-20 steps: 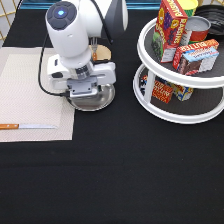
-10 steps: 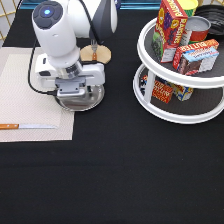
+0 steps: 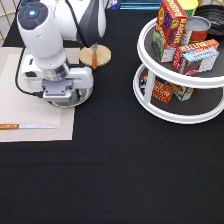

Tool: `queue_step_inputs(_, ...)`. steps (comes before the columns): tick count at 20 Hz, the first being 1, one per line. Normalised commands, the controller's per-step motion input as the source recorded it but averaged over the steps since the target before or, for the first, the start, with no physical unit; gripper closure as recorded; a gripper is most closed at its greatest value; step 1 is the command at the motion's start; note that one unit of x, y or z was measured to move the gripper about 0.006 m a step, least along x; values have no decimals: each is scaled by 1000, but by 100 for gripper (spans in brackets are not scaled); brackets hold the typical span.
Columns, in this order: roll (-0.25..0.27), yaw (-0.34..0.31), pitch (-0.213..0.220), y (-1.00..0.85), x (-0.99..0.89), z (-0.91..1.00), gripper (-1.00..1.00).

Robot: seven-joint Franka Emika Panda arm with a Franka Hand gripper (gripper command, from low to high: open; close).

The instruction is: Arrange plate and fork

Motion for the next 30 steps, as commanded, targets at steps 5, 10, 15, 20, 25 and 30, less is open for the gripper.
queue_step_inputs(5,2,-1,54,-752,510,14,-100)
queue_step_inputs(10,0,-17,51,-714,406,6,-100)
queue_step_inputs(15,0,-15,41,-747,296,11,-100)
queue_step_inputs(20,0,-1,10,-835,235,15,-100)
queue_step_inputs(25,0,0,0,-863,243,0,-100)
queue_step_inputs(30,0,0,0,-772,265,0,-100)
